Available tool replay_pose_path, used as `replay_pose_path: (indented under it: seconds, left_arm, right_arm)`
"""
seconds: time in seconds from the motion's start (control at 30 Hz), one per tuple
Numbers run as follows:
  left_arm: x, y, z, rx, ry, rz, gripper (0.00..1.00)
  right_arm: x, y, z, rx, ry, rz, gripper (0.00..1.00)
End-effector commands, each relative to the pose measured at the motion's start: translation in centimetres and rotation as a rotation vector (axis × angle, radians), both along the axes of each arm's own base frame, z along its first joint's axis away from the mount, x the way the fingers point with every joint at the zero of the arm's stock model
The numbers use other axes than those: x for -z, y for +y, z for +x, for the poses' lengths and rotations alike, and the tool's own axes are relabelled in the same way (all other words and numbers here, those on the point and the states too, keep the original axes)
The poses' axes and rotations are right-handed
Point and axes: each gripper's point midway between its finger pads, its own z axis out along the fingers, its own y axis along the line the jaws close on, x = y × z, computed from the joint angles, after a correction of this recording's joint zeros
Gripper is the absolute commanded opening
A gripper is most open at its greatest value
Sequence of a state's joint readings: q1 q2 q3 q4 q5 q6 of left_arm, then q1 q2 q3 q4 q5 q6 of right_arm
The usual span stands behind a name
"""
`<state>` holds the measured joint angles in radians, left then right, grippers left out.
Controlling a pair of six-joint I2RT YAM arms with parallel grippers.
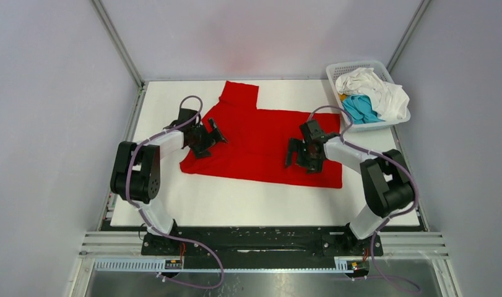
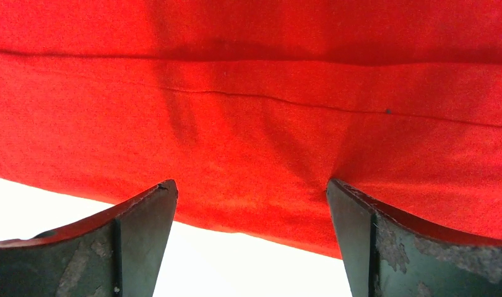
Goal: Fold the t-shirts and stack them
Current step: Fold the flattened tshirt in 1/3 of the way
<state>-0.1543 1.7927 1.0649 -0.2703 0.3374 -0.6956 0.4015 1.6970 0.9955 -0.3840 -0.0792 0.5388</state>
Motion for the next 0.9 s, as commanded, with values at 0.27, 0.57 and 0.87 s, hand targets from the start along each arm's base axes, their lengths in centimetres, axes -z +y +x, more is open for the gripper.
replay_pose_path:
  seconds: [0.27,0.57,0.87]
  left_arm:
    - [4.3,4.8,-16.7,-0.173,0.281,0.137,0.99]
    - [2.1,5.9,-20.2,-0.255,0.217,0.134,0.99]
    - [2.1,6.4,-21.9,-0.283,0.214,0.141,0.99]
  right_arm:
    - [2.2,-0.8,-13.6,-0.073,0.205,0.023,0.99]
    - [1.4,-1.1,-17.2,-0.086,0.220,0.059,0.99]
    - [0.7,-1.4,-17.7,-0.058,0.212,0.074,0.99]
